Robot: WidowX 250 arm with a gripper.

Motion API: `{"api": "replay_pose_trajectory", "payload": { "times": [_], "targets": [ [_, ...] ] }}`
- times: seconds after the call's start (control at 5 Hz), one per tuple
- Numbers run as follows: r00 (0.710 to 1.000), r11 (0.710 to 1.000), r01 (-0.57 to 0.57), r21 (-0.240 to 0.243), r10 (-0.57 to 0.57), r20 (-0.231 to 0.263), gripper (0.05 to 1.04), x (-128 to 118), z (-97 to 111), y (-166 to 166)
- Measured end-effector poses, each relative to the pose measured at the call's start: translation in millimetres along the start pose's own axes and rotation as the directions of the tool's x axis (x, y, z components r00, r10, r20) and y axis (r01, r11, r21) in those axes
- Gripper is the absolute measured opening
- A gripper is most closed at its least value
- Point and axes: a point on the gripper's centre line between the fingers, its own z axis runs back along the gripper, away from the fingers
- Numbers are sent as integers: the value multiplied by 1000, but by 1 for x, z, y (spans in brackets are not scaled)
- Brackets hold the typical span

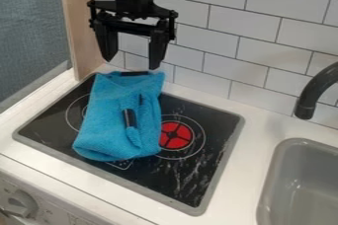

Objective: Fold the cloth from top to bottom

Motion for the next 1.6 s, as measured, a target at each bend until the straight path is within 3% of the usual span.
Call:
{"api": "replay_pose_trajectory", "payload": {
  "times": [0.2,0.4,0.6,0.8,1.0,1.2,1.4,1.6],
  "targets": [
    [999,1000,8,-2,-8,-31,999,-3,-8,-1],
    [992,992,122,-19,-122,-44,999,3,-10,-3],
    [958,958,287,-21,-287,-14,999,22,-8,7],
    [896,896,444,-11,-444,17,999,40,-10,27],
    [782,782,623,-12,-623,1,999,56,-23,38],
    [707,707,707,-17,-707,-29,999,63,-38,52],
    [577,581,813,-27,-811,-99,999,75,-57,62],
    [561,564,825,-24,-824,-79,999,88,-64,68]
  ]
}}
